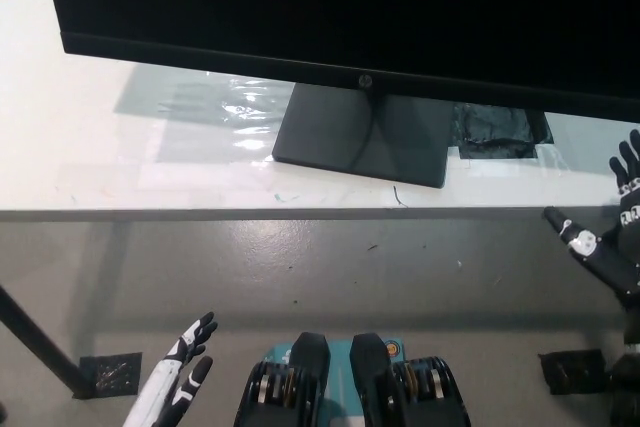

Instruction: The monitor is being placed at the center of the desk and the robot uses its right hand to grab on the right side of the monitor and tilt the angle of the montior sideways.

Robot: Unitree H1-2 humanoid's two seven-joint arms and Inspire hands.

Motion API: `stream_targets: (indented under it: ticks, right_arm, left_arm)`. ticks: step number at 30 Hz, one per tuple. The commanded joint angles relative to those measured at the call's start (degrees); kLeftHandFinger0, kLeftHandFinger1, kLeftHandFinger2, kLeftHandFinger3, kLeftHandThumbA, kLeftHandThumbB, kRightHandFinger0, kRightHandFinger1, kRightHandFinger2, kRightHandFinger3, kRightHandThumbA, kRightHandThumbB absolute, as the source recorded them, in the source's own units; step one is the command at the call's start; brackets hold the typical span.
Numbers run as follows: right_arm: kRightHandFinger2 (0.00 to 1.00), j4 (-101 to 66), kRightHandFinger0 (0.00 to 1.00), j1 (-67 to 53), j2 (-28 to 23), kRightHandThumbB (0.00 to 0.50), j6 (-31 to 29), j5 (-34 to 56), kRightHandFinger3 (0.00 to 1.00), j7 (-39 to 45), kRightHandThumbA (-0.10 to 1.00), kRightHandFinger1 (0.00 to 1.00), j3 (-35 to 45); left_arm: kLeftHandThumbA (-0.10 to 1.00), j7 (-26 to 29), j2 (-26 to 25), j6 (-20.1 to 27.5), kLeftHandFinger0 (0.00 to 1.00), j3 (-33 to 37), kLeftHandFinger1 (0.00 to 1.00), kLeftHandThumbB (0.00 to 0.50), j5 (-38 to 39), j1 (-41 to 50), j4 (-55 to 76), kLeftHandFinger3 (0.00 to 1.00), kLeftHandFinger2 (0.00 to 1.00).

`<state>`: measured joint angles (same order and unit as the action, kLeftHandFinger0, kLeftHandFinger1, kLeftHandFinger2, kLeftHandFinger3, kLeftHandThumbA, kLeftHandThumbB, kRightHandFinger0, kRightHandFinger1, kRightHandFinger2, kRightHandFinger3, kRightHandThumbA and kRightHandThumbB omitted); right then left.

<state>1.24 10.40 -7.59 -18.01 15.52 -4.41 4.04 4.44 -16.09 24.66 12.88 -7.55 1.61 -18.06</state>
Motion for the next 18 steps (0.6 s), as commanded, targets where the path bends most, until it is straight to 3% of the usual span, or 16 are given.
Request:
stream_targets:
  ticks: [1, 7, 18]
  right_arm:
    - [1.00, -0.3, 1.00, 2.5, -0.1, 0.324, 2.9, 5.0, 1.00, 2.7, 1.00, 1.00, 1.4]
    - [1.00, 1.7, 1.00, 4.1, 0.6, 0.309, 5.4, 8.5, 1.00, 4.1, 1.00, 1.00, 2.6]
    - [1.00, 8.8, 1.00, 7.8, 0.8, 0.264, 4.7, 10.2, 1.00, 6.8, 1.00, 1.00, 4.7]
  left_arm:
    - [1.00, 1.9, -1.7, 2.3, 1.00, 0.4, 1.00, 0.280, -0.5, -0.1, 1.3, 1.00, 1.00]
    - [1.00, 1.2, -1.8, 2.3, 1.00, 0.4, 1.00, 0.275, 0.0, 0.0, 1.6, 1.00, 1.00]
    - [1.00, 2.0, -1.9, 2.3, 1.00, 0.7, 1.00, 0.277, -0.3, -0.4, 1.5, 1.00, 1.00]
